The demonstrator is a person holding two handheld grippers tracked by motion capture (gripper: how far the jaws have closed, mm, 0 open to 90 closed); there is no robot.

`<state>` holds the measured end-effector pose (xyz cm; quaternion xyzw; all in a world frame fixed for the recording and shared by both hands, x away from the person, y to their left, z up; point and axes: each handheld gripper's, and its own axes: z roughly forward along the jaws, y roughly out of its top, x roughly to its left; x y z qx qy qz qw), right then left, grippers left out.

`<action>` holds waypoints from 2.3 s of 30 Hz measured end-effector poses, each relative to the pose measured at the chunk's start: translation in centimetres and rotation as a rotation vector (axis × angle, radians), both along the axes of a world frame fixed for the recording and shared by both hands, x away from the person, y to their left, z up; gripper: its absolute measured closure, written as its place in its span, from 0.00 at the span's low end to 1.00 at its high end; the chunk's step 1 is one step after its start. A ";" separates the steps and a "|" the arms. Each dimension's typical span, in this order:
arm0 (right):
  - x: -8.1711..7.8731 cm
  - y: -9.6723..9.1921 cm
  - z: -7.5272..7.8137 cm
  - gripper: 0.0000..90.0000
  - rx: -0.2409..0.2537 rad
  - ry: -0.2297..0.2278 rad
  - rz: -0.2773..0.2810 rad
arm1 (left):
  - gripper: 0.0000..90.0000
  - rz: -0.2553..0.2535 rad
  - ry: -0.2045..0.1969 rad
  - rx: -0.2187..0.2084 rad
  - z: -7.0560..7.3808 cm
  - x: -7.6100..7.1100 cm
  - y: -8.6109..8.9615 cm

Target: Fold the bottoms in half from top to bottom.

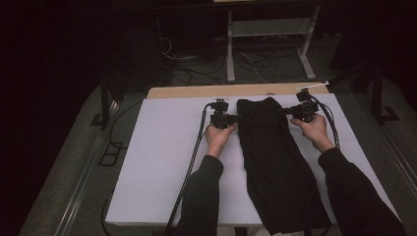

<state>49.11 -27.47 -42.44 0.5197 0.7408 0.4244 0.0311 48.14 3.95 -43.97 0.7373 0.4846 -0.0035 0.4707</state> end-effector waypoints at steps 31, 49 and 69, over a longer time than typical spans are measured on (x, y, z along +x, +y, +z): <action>-6.6 -2.4 1.0 0.92 0.168 -0.068 0.036 | 0.97 -0.062 -0.084 -0.053 2.1 -4.6 -0.2; -9.0 -3.0 1.2 0.92 0.197 -0.075 0.046 | 0.97 -0.123 -0.108 -0.036 3.0 -7.0 0.0; -11.6 -3.4 1.2 0.92 0.178 -0.070 0.079 | 0.97 -0.193 -0.118 -0.076 3.1 -10.0 0.3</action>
